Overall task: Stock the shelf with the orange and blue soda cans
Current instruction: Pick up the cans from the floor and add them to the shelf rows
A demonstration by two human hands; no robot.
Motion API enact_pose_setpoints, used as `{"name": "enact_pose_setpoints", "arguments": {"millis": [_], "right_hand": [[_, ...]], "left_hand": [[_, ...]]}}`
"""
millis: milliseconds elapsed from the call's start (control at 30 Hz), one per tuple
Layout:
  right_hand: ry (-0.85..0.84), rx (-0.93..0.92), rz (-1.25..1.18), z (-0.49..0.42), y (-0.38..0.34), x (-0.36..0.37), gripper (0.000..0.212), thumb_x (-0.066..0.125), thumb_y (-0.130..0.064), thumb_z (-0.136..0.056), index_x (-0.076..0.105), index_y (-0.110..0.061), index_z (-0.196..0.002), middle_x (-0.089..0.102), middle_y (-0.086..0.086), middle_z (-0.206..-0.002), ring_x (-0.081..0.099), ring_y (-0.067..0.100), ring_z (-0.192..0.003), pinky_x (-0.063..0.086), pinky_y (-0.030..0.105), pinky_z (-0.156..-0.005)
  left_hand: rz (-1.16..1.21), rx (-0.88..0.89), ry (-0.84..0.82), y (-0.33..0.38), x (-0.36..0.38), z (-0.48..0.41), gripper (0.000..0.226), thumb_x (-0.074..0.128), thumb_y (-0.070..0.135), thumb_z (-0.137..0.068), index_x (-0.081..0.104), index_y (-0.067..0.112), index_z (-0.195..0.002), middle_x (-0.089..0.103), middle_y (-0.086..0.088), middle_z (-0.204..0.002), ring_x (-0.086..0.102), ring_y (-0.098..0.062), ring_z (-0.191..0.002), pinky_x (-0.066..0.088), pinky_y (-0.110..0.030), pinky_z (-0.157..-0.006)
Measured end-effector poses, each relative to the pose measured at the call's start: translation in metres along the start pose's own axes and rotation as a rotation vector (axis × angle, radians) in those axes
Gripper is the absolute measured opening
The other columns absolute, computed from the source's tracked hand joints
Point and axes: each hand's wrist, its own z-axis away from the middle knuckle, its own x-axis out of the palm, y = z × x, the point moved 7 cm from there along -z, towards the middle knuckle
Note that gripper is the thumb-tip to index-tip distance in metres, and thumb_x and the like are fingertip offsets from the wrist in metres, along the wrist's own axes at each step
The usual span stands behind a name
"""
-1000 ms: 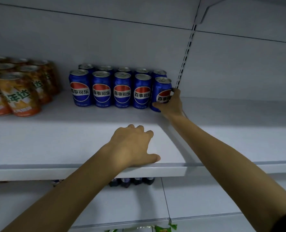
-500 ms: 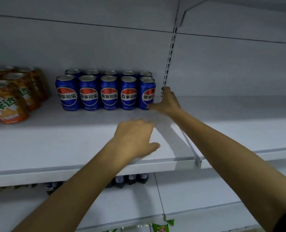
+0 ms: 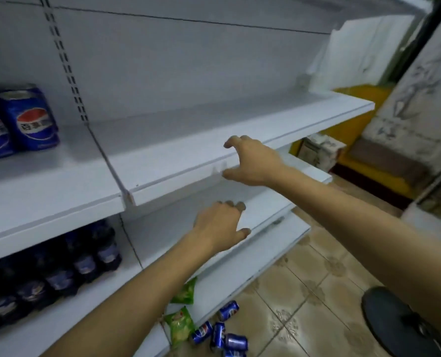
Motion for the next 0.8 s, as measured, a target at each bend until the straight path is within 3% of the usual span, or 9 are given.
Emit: {"name": "enact_pose_setpoints", "arguments": {"millis": [167,400,533,700,800], "right_hand": [[-0.046,0.192,-0.012,0.068,0.101,0.033,0.071,0.065,-0.045,-0.082,0.036,-0.021,-0.141,0.042,0.004,-0.141,0.046,0.026,-0.124,0.044,0.039,-0.09],[-0.425,0.39,-0.091,0.133,0.166,0.19,0.074,0.065,-0.046,-0.08,0.034,-0.018,-0.142,0.047,0.009,-0.135,0.048,0.031,-0.119,0.046,0.044,-0.094],[-0.609,0.498,-0.203,0.165,0.174,0.295,0.07,0.064,-0.046,-0.082,0.035,-0.02,-0.14,0.047,0.008,-0.135,0.048,0.028,-0.119,0.047,0.041,-0.089],[-0.83,0.778,-0.441,0.234,0.187,0.443,0.066,0.067,-0.043,-0.081,0.04,-0.014,-0.135,0.052,0.012,-0.129,0.053,0.029,-0.113,0.048,0.04,-0.09],[-0.917,0.915,-0.518,0.277,0.198,0.525,0.067,0.065,-0.043,-0.085,0.038,-0.013,-0.138,0.051,0.014,-0.132,0.052,0.031,-0.116,0.047,0.037,-0.091]], "left_hand": [[-0.149,0.12,-0.155,0.053,0.089,-0.013,0.057,0.044,0.048,-0.093,0.034,0.018,-0.14,0.048,-0.008,-0.132,0.045,-0.027,-0.12,0.043,-0.038,-0.085],[-0.085,0.122,-0.402,0.045,0.21,0.019,0.046,0.047,0.045,-0.091,0.046,0.018,-0.128,0.056,-0.005,-0.117,0.053,-0.024,-0.106,0.04,-0.032,-0.075],[0.146,-0.046,-0.584,0.001,0.283,0.038,0.04,0.052,0.038,-0.089,0.051,0.017,-0.123,0.061,-0.007,-0.107,0.059,-0.025,-0.097,0.044,-0.031,-0.07],[0.475,-0.343,-0.814,-0.041,0.402,0.073,0.054,0.06,0.041,-0.087,0.046,0.021,-0.135,0.055,0.001,-0.127,0.054,-0.019,-0.115,0.045,-0.031,-0.093],[0.731,-0.612,-0.888,-0.053,0.482,0.088,0.053,0.066,0.042,-0.081,0.051,0.018,-0.125,0.058,0.0,-0.118,0.057,-0.017,-0.106,0.046,-0.028,-0.087]]}}
